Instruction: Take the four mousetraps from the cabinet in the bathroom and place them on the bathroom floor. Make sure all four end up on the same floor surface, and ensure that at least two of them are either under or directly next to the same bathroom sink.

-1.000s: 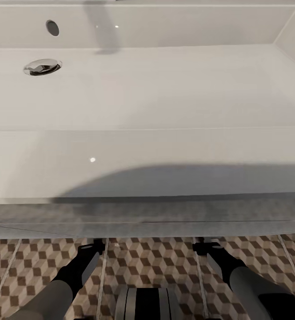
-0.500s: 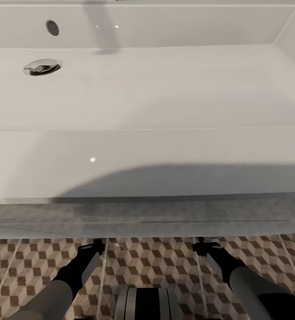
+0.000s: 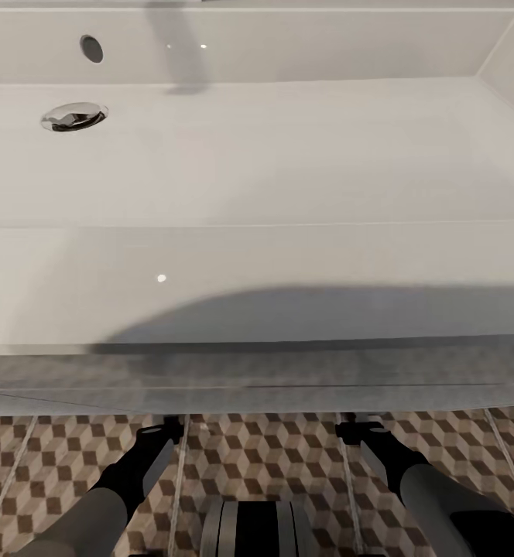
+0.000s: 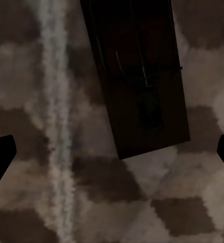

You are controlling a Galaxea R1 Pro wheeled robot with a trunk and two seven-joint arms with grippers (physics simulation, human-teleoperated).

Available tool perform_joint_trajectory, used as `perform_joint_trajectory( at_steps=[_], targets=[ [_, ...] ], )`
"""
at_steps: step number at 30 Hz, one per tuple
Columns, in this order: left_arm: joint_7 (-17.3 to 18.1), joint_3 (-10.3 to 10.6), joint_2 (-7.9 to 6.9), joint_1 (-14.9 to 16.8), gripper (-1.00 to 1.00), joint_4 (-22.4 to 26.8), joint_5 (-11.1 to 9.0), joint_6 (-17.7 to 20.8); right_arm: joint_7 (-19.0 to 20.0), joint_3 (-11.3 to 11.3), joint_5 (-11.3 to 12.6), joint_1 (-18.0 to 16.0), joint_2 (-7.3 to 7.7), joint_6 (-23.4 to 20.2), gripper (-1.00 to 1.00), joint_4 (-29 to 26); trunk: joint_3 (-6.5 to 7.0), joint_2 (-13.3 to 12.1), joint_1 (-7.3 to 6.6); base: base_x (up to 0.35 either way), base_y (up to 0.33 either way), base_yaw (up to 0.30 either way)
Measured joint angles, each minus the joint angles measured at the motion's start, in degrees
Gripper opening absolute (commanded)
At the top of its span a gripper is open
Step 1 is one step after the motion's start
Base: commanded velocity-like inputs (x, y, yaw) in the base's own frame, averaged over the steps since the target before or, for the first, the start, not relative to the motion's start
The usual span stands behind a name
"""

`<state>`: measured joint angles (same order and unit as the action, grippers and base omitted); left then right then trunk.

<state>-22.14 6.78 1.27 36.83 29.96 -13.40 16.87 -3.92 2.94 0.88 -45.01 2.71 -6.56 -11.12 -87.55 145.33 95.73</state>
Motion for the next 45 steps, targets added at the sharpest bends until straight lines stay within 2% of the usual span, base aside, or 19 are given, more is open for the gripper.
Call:
perform_joint_trajectory(
  at_steps=[25,26,45],
  targets=[
    [1.7,0.0,0.53,0.1,-1.0,-0.1,-0.1,0.7,0.0,0.0,0.0,0.0,0.0,0.0,1.0,0.0,0.0,0.0,0.0,0.0,0.0,0.0],
    [1.7,0.0,0.53,0.1,1.0,-0.1,-0.1,0.7,0.0,0.0,0.0,0.0,0.0,0.0,1.0,0.0,0.0,0.0,0.0,0.0,0.0,0.0],
    [1.7,0.0,0.8,0.2,1.0,-0.2,-0.1,0.8,0.0,0.0,0.0,0.0,0.0,0.0,1.0,0.0,0.0,0.0,0.0,0.0,0.0,0.0]
  ],
)
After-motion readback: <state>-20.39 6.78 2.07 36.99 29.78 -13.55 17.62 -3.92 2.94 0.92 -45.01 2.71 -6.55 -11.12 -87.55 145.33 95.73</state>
